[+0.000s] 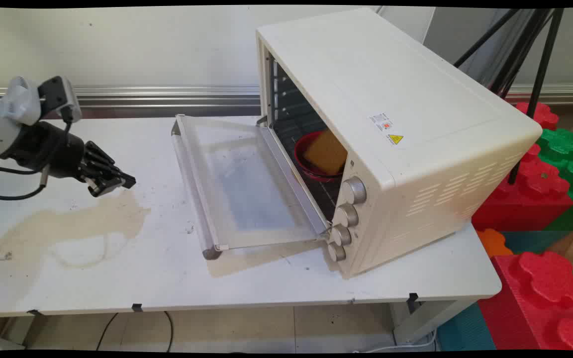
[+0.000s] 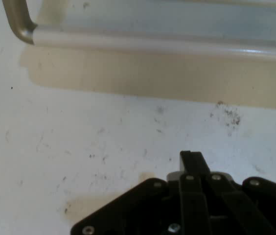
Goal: Close the oven
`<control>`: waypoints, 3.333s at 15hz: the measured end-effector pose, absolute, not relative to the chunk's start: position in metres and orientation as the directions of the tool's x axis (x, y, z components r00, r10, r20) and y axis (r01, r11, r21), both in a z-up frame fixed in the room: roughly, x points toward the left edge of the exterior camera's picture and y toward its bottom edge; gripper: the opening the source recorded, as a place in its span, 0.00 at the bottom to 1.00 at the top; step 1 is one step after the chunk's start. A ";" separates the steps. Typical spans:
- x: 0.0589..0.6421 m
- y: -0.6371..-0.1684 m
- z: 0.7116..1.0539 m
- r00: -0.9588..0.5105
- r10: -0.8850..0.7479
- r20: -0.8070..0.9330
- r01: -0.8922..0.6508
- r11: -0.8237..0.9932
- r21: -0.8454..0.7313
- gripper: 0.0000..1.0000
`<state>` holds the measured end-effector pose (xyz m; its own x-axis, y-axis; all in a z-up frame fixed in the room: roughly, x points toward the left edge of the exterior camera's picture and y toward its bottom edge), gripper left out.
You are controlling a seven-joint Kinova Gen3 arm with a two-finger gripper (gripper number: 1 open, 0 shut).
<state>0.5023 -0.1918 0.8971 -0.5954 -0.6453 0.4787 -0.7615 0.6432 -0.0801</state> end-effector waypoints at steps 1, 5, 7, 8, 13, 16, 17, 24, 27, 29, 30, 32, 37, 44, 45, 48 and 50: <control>0.501 -0.193 0.894 -0.593 -0.650 0.475 -0.764 0.640 -0.079 0.00; 0.496 -0.202 0.881 -0.593 -0.656 0.466 -0.766 0.638 -0.076 0.00; 0.493 -0.207 0.877 -0.597 -0.654 0.466 -0.763 0.643 -0.075 0.00; 0.491 -0.209 0.874 -0.599 -0.652 0.465 -0.760 0.645 -0.074 0.00; 0.480 -0.223 0.861 -0.604 -0.641 0.474 -0.752 0.655 -0.072 0.00; 0.474 -0.229 0.854 -0.604 -0.636 0.480 -0.749 0.658 -0.071 0.00; 0.472 -0.230 0.853 -0.604 -0.635 0.481 -0.749 0.659 -0.070 0.00; 0.456 -0.245 0.838 -0.608 -0.615 0.502 -0.738 0.671 -0.074 0.00; 0.448 -0.250 0.832 -0.610 -0.601 0.516 -0.731 0.678 -0.075 0.00; 0.443 -0.253 0.829 -0.610 -0.593 0.525 -0.727 0.682 -0.075 0.00; 0.441 -0.255 0.827 -0.611 -0.590 0.528 -0.726 0.684 -0.075 0.00; 0.439 -0.256 0.826 -0.611 -0.586 0.532 -0.724 0.686 -0.076 0.00; 0.435 -0.257 0.824 -0.608 -0.573 0.550 -0.720 0.689 -0.077 0.00; 0.434 -0.257 0.831 -0.601 -0.554 0.576 -0.716 0.694 -0.079 0.00; 0.432 -0.258 0.833 -0.602 -0.548 0.581 -0.713 0.697 -0.081 0.00; 0.430 -0.260 0.840 -0.600 -0.536 0.594 -0.709 0.701 -0.084 0.00; 0.428 -0.255 0.845 -0.594 -0.534 0.602 -0.713 0.696 -0.087 0.00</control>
